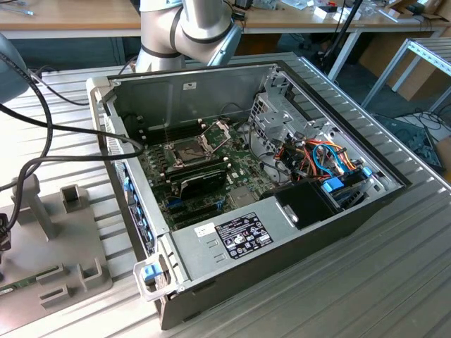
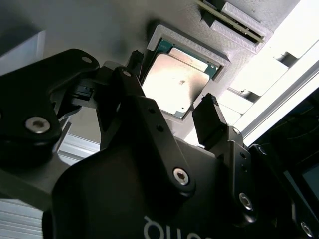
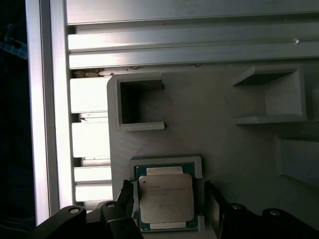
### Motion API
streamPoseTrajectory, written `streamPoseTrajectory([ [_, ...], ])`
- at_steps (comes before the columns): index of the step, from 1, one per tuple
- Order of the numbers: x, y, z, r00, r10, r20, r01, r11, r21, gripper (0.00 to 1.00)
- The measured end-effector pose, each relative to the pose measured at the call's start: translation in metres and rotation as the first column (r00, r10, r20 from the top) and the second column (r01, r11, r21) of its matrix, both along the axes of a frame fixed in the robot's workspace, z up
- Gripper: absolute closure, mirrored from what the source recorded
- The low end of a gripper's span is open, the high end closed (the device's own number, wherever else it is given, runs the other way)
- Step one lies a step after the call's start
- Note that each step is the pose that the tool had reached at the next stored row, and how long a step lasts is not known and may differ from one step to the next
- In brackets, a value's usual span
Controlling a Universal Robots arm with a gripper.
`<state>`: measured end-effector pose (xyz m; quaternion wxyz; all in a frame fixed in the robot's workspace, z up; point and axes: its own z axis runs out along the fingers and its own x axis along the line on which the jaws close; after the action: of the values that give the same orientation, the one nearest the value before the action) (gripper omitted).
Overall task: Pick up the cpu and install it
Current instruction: 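Pick up the cpu and move it towards the insertion slot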
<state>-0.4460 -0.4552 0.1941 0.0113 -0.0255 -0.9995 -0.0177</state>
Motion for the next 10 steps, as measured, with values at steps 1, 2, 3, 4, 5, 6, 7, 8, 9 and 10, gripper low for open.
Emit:
streamPoseTrajectory([
  [1, 0.0000, 0.0000, 0.0000, 1.0000, 0.000, 0.0000, 0.000, 1.0000, 0.0000, 0.32],
  [2, 0.0000, 0.0000, -0.0001, 1.0000, 0.001, 0.0000, -0.001, 1.0000, 0.0000, 0.32],
  [3, 0.0000, 0.0000, -0.0002, 1.0000, 0.002, 0.0000, -0.002, 1.0000, -0.0001, 0.32],
  [4, 0.0000, 0.0000, -0.0002, 1.0000, 0.003, -0.0001, -0.003, 1.0000, 0.0000, 0.32],
  [5, 0.0000, 0.0000, -0.0003, 1.0000, 0.007, 0.0000, -0.007, 1.0000, -0.0002, 0.32],
  [6, 0.0000, 0.0000, -0.0003, 1.0000, 0.009, 0.0000, -0.009, 1.0000, -0.0002, 0.32],
  [7, 0.0000, 0.0000, -0.0003, 0.9999, 0.012, 0.0000, -0.012, 0.9999, -0.0002, 0.32],
  [8, 0.0000, 0.0000, -0.0003, 0.9999, 0.014, -0.0001, -0.014, 0.9999, -0.0002, 0.32],
  [9, 0.0000, 0.0000, -0.0003, 0.9999, 0.016, 0.0000, -0.016, 0.9999, -0.0002, 0.32],
  [10, 0.0000, 0.0000, -0.0004, 0.9998, 0.019, 0.0000, -0.019, 0.9998, -0.0003, 0.32],
])
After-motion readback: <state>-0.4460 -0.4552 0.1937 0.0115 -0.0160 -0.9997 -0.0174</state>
